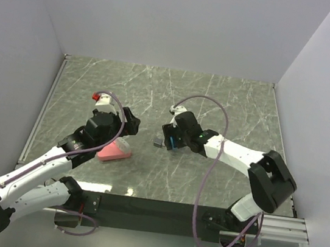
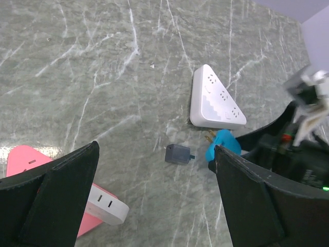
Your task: Insert the plug
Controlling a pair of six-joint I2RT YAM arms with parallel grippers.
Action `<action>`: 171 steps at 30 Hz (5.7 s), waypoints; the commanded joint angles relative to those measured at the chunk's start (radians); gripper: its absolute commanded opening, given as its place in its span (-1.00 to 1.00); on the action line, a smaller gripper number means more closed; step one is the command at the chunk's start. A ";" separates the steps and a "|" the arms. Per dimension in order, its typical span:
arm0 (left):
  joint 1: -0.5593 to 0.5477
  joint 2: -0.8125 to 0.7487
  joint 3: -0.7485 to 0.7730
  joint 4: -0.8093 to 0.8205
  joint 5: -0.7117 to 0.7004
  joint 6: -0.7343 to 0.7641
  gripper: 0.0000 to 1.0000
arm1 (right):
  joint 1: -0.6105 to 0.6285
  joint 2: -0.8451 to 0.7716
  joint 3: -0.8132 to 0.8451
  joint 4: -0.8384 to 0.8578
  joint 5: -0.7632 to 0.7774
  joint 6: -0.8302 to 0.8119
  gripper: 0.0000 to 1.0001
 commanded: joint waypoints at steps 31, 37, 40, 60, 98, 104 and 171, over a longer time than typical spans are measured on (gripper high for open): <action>-0.003 -0.128 -0.108 0.133 0.417 -0.046 0.94 | 0.207 -0.246 0.079 0.079 -0.278 -0.373 -0.87; -0.003 -0.094 -0.126 0.211 0.517 -0.059 0.86 | 0.232 -0.260 0.073 0.079 -0.282 -0.391 -0.87; -0.001 -0.079 -0.129 0.225 0.542 -0.064 0.82 | 0.238 -0.271 0.065 0.083 -0.282 -0.396 -0.86; 0.060 -0.031 -0.205 0.403 0.861 -0.122 -0.38 | 0.282 -0.316 0.030 0.109 -0.239 -0.431 -0.82; 0.289 -0.261 -0.214 0.670 0.816 -0.091 -0.72 | -0.003 -0.314 -0.018 0.683 -0.794 0.158 0.59; 0.287 -0.228 -0.226 0.735 0.848 -0.111 -0.71 | -0.018 -0.254 -0.008 0.764 -0.847 0.172 0.49; 0.211 -0.570 -0.258 -0.020 -0.028 -0.074 0.99 | -0.100 -0.029 0.430 0.151 -0.695 -0.030 -1.00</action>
